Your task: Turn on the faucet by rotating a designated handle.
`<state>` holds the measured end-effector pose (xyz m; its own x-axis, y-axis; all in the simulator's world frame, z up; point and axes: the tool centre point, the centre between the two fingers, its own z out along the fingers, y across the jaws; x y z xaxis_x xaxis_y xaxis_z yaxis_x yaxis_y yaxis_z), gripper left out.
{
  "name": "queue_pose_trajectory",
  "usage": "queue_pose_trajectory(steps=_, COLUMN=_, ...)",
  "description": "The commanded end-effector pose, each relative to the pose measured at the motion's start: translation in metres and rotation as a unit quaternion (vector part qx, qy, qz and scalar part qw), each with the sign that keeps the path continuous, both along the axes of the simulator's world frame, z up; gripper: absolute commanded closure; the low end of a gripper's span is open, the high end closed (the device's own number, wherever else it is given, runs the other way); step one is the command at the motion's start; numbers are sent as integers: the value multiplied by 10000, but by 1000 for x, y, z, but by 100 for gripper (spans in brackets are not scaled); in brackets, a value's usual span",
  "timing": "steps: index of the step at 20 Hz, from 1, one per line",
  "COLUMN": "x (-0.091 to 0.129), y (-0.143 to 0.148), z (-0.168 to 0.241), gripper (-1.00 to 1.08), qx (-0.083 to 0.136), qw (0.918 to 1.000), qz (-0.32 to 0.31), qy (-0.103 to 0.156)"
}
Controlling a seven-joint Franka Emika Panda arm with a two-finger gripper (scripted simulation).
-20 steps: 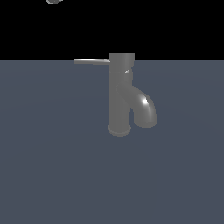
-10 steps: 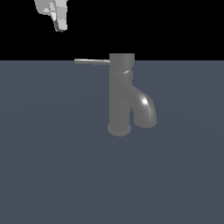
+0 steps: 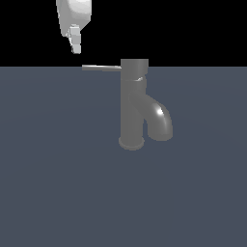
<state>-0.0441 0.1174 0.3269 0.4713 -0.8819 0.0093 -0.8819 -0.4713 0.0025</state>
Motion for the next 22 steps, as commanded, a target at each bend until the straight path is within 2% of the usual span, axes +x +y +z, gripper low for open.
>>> queue_pose_trajectory(steps=1, x=13, y=-1, z=-8, gripper=108, qx=12, qw=9996, qz=-279, qy=-1)
queue_pose_trajectory(steps=12, x=56, y=-9, z=-36, gripper=108, qx=38, qw=9929, qz=-1188, qy=3)
queue_pose_trajectory(steps=22, x=68, y=-14, z=-42, gripper=108, qx=45, qw=9896, qz=-1439, qy=4)
